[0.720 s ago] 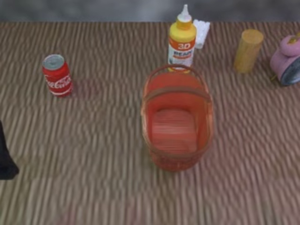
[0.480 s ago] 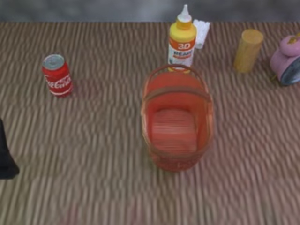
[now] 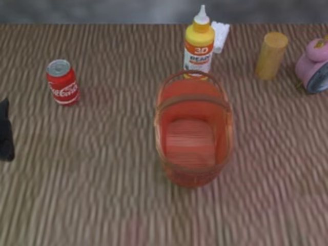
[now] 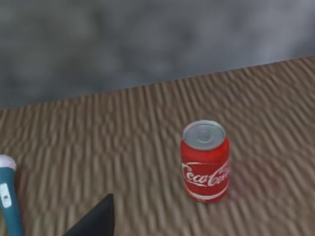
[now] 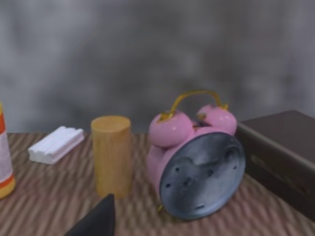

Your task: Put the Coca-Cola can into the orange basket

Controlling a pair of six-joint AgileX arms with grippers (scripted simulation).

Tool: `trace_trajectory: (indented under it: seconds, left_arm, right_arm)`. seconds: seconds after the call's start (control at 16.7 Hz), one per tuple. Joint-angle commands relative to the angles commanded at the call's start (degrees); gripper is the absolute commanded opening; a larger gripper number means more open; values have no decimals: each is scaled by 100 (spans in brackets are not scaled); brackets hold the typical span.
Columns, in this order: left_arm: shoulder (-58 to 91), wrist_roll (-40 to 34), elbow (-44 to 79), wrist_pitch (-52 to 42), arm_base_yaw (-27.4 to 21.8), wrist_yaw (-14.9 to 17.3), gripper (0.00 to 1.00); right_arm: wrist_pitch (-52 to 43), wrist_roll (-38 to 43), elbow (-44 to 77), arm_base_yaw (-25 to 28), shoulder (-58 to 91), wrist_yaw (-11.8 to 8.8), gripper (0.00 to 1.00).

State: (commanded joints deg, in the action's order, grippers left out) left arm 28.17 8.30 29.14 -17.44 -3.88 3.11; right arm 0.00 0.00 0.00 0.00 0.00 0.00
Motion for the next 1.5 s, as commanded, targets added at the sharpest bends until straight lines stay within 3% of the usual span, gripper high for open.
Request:
trace_trajectory:
  seconds: [1.02,1.5]
  left_arm:
    - [9900,2458,10423,-6023,-228,-115,100]
    - [12818,3191,13428,-7793,-264,-239,100]
  right_arm:
    - [0,0,0,0,0,0,100]
    - [0,0,0,0,0,0,100]
